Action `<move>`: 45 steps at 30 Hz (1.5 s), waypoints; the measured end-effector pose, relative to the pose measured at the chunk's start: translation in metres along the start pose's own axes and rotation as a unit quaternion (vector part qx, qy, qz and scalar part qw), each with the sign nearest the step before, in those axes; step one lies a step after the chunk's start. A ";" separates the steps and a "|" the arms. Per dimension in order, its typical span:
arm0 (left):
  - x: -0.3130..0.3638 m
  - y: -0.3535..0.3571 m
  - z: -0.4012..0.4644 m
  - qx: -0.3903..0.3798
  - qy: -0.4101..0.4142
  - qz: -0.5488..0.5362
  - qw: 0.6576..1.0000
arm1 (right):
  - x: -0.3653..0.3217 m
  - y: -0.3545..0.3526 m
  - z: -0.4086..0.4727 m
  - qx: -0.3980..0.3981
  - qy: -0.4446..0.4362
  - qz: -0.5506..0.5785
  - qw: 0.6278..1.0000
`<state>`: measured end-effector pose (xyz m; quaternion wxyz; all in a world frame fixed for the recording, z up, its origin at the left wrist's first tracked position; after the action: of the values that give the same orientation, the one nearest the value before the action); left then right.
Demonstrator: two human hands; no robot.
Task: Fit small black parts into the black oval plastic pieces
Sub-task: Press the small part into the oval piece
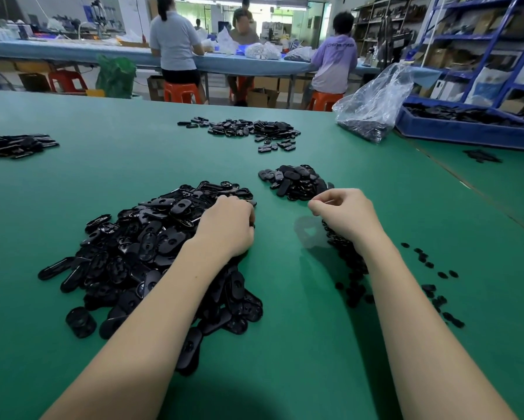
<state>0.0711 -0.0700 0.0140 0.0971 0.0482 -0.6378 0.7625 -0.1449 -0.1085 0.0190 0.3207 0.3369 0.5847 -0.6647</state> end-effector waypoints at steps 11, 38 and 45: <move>0.016 -0.008 0.001 0.167 0.022 -0.168 0.971 | 0.015 -0.031 -0.002 -0.064 0.027 -0.113 0.991; 0.032 0.002 0.001 -0.030 -0.126 -0.711 0.691 | -0.032 -0.008 -0.016 -0.064 -0.054 0.043 0.996; 0.030 0.002 0.000 -0.037 -0.101 -0.697 0.709 | -0.034 -0.004 -0.015 -0.044 -0.056 0.030 0.997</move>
<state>0.0414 -0.0681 0.0181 0.5377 0.5525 -0.4566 0.4441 -0.1278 -0.0924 0.0478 0.3876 0.3016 0.5843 -0.6461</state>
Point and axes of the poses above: each hand's wrist, its own z-axis towards the middle knuckle, its own y-axis out of the palm, x = y × z, the point moved 2 cm from there along z, towards the middle knuckle
